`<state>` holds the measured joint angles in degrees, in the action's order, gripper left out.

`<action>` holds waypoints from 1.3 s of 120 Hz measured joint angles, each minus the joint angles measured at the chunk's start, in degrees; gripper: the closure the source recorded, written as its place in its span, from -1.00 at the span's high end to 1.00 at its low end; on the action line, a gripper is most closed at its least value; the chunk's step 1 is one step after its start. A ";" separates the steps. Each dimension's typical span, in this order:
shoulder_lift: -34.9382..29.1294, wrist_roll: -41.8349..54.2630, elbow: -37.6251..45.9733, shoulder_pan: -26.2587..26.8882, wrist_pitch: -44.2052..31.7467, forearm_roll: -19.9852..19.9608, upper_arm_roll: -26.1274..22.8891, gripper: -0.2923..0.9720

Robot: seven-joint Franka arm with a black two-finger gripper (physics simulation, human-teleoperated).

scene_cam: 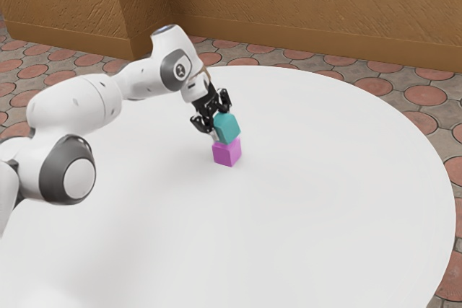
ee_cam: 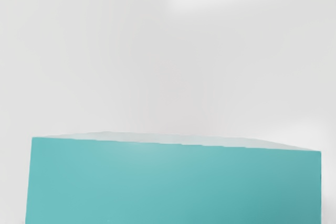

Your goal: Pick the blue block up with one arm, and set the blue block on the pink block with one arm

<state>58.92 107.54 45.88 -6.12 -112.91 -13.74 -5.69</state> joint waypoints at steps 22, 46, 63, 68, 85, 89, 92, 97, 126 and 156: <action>0.58 0.70 -0.57 -0.22 -0.64 -0.25 0.00 0.19; 0.80 1.24 -0.59 -0.28 -0.86 -0.37 -0.06 0.40; 0.74 1.55 -0.57 -0.34 -0.92 -0.40 0.02 0.47; 0.59 1.63 -0.46 -0.60 -0.93 -0.40 0.07 0.48; -4.74 2.22 2.01 -2.20 -0.87 -0.26 0.35 0.51; -8.21 2.33 4.96 -2.51 -0.82 -0.23 0.36 0.51; -12.31 2.32 9.01 -2.66 -0.73 -0.30 0.33 0.51; -20.52 1.95 18.21 -2.82 -0.38 -0.35 0.34 0.52; -54.71 -8.89 38.64 -1.67 16.91 10.37 0.23 0.53; -55.81 -23.39 37.08 -1.73 29.12 15.25 0.86 0.54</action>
<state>3.11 84.16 82.96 -7.85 -83.79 1.50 -4.83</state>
